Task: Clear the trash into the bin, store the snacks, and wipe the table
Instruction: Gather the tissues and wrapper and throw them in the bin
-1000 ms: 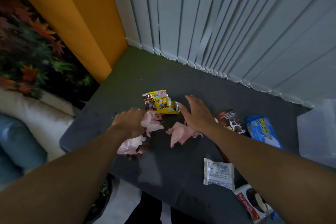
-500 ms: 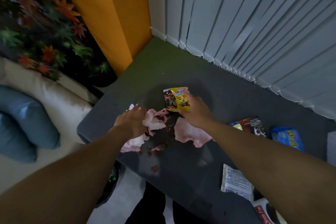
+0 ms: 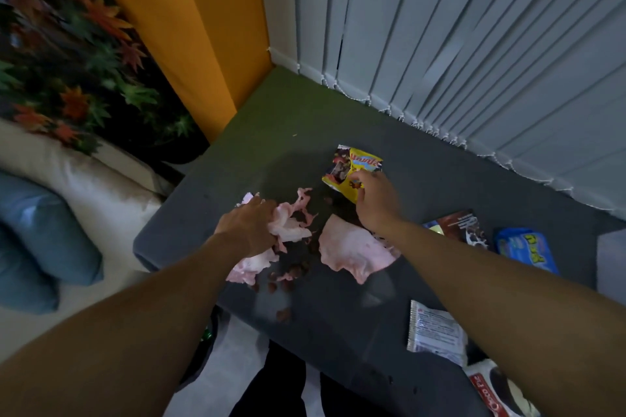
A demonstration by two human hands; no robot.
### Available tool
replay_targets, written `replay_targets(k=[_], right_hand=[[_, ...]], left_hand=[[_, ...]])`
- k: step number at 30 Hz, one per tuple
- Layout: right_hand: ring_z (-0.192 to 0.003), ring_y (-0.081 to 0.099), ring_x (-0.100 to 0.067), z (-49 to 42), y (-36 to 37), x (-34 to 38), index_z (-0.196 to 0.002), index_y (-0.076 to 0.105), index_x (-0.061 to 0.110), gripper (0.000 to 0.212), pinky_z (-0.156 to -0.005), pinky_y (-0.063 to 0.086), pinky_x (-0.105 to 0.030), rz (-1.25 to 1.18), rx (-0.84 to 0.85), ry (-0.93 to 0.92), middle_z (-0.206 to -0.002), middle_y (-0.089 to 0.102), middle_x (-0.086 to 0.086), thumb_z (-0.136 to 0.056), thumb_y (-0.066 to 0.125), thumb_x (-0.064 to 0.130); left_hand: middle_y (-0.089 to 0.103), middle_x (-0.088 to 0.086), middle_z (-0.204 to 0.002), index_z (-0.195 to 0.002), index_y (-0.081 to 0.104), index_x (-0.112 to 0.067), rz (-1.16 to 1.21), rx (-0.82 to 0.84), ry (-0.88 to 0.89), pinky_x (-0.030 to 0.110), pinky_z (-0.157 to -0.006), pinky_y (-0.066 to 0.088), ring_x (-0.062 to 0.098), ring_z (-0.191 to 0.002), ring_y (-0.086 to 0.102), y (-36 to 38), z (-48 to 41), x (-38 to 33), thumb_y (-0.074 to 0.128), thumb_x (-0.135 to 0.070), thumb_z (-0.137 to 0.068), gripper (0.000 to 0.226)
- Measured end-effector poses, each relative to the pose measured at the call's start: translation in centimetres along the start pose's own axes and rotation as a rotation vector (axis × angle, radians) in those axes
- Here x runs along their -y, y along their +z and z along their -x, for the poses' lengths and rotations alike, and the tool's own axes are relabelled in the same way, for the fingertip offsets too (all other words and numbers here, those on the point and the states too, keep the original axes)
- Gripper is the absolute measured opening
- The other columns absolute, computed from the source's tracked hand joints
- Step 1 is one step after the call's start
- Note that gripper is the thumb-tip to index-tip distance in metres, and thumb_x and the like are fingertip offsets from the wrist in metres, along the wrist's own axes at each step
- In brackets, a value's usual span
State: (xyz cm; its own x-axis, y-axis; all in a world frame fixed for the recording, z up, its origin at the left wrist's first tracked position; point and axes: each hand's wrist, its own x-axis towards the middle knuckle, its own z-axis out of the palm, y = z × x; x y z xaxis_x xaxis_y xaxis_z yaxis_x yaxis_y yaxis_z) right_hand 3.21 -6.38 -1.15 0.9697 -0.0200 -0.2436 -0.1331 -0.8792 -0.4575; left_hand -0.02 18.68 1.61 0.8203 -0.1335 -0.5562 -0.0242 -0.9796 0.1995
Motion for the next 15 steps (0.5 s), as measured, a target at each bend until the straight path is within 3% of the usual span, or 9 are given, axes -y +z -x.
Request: replay_targets(k=[5,10,15], right_hand=[[-0.115,0.055,-0.032,1.2,-1.9,-2.6,-0.130,0.059,0.013,0.033,-0.097,0.048,-0.042,0.028,-0.042,0.054,-0.135,0.047,-0.014,-0.100,0.048,0.009],[-0.102,0.056,-0.031,2.9,-2.8,-5.3,-0.116,0.064,0.007,0.025,-0.088,0.049,-0.041,0.027,-0.043,0.100,-0.123,0.048,-0.014,-0.097,0.048,0.005],[-0.103,0.056,-0.030,4.5,-3.2,-7.3,-0.116,0.064,0.005,0.024,-0.089,0.049,-0.039,0.013,-0.058,0.097,-0.122,0.048,-0.012,-0.097,0.049,0.005]], left_hand=[[0.049,-0.003,-0.113,-0.133,0.049,-0.029,0.044,0.006,0.074,0.036,-0.079,0.048,0.028,-0.105,0.061,0.1,-0.3,-2.7,0.070,-0.030,-0.083,0.054],[0.048,0.003,-0.130,-0.148,0.035,-0.038,0.109,0.096,0.209,0.047,-0.092,0.051,0.032,-0.115,0.057,1.5,-1.7,-5.5,0.074,-0.034,-0.075,0.083],[0.027,0.010,-0.156,-0.156,0.014,-0.040,-0.002,0.195,0.229,0.048,-0.106,0.043,0.035,-0.137,0.039,3.8,-3.6,-8.0,0.074,-0.041,-0.075,0.102]])
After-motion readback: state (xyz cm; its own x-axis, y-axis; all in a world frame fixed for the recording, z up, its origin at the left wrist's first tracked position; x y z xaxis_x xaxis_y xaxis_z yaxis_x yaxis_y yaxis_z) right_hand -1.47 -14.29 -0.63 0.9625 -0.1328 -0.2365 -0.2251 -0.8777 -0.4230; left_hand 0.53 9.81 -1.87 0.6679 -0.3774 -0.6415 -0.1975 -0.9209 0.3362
